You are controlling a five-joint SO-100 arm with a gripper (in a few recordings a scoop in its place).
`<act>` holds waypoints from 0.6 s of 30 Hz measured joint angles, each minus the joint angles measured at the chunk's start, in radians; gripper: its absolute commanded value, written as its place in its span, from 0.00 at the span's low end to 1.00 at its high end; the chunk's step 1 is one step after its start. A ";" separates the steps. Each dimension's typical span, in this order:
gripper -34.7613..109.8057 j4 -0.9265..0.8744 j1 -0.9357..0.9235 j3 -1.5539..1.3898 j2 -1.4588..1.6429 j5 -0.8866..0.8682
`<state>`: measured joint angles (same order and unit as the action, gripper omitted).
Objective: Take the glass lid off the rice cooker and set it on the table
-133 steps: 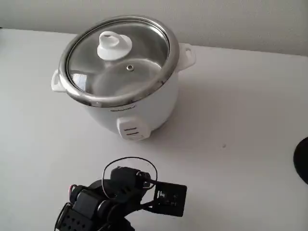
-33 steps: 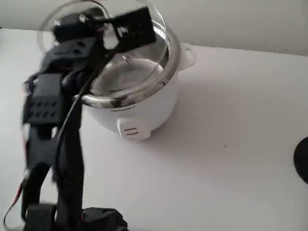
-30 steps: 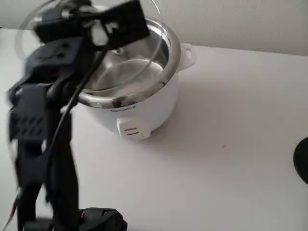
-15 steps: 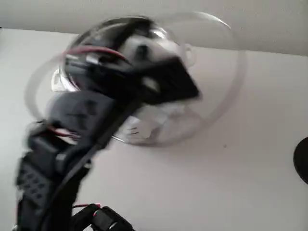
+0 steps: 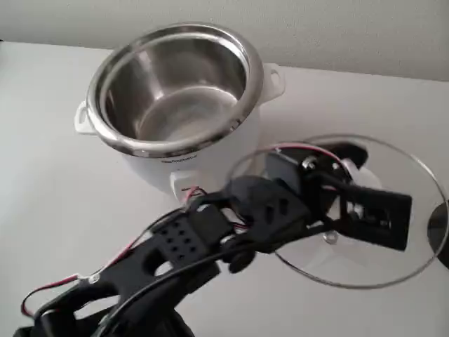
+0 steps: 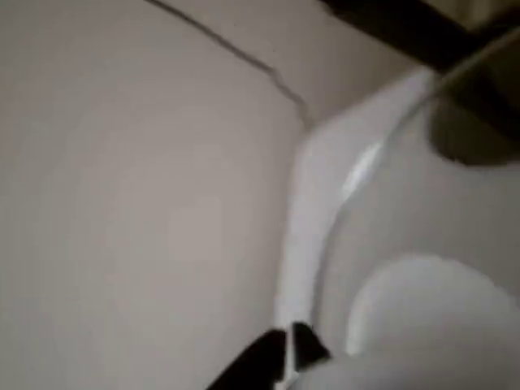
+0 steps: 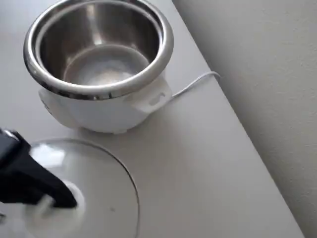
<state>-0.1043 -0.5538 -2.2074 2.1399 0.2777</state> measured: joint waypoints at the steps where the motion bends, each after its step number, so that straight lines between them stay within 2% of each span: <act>1: 0.24 0.003 0.000 -0.005 -0.032 0.000; 18: 0.24 0.029 0.130 -0.014 -0.480 -0.002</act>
<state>-0.0752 -0.4234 -2.2212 1.6598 0.2761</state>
